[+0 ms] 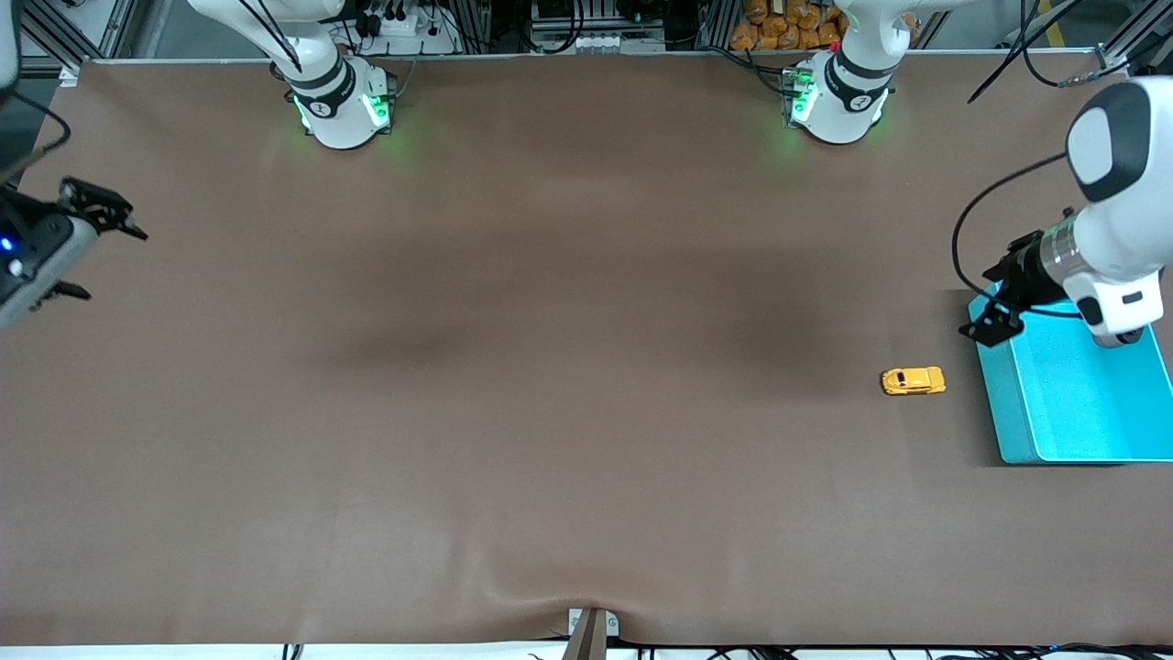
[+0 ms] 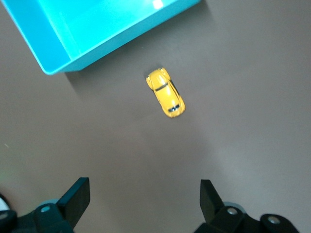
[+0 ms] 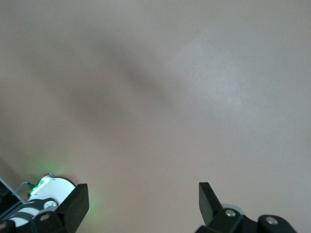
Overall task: Wind and store yellow beetle car
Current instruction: 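Lower the left gripper onto the stopped car and grasp it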
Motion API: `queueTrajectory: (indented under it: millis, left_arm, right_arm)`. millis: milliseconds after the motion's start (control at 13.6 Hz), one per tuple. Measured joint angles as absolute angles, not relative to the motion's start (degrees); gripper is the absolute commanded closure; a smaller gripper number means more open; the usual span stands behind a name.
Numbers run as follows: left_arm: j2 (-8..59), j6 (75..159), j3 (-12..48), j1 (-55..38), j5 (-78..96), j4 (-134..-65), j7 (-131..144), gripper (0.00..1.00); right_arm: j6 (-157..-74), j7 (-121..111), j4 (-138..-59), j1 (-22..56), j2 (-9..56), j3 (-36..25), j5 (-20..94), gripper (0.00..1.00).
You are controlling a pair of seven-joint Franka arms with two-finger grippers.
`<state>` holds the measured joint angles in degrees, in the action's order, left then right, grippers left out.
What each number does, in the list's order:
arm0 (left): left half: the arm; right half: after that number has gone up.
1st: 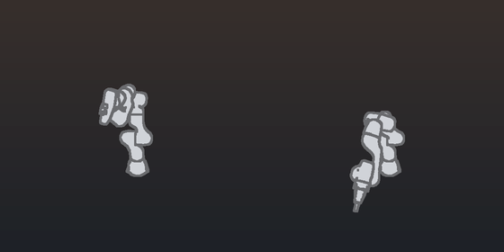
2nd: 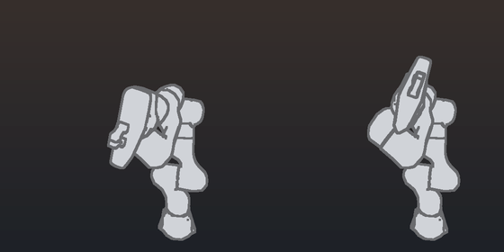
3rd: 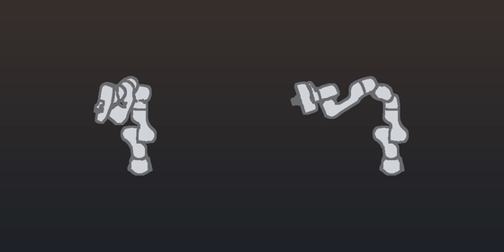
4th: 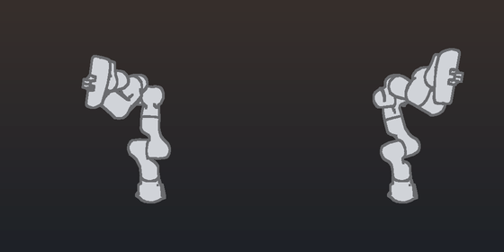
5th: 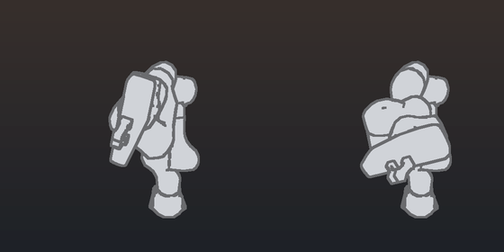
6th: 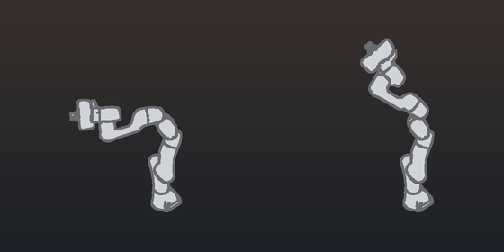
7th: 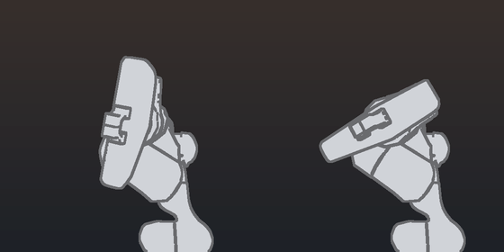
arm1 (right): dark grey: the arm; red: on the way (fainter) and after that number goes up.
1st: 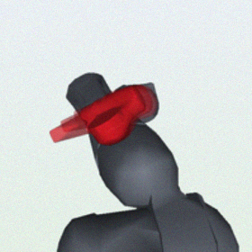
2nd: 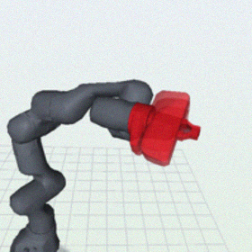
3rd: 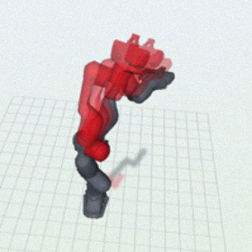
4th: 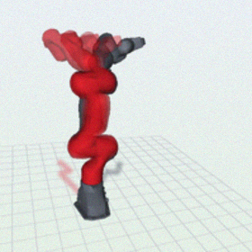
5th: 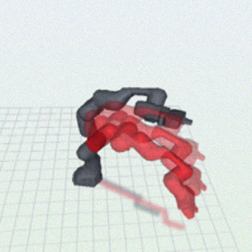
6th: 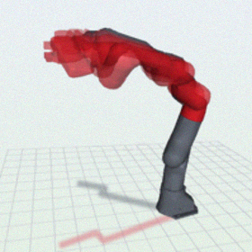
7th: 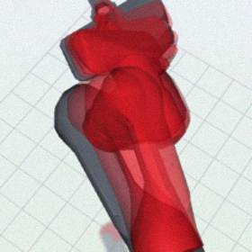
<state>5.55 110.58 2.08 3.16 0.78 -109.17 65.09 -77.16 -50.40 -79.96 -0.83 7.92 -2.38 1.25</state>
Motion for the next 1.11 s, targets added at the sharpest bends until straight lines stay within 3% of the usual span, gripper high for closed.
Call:
queueTrajectory:
  millis: [442, 1105]
  left_arm:
    - [13.1, 118.5, 2.1, 5.7, 1.5, -109.9, 78.7, 0.0]
    - [16.4, 145.7, 2.1, 6.5, 1.8, -126.9, 83.4, 0.0]
  right_arm:
    - [-74.7, -43.1, -80.0, -0.8, 5.6, -2.5, 1.3, 0.0]
    - [-72.4, -28.0, -80.0, 1.0, 3.3, -1.5, 1.3, 0.0]
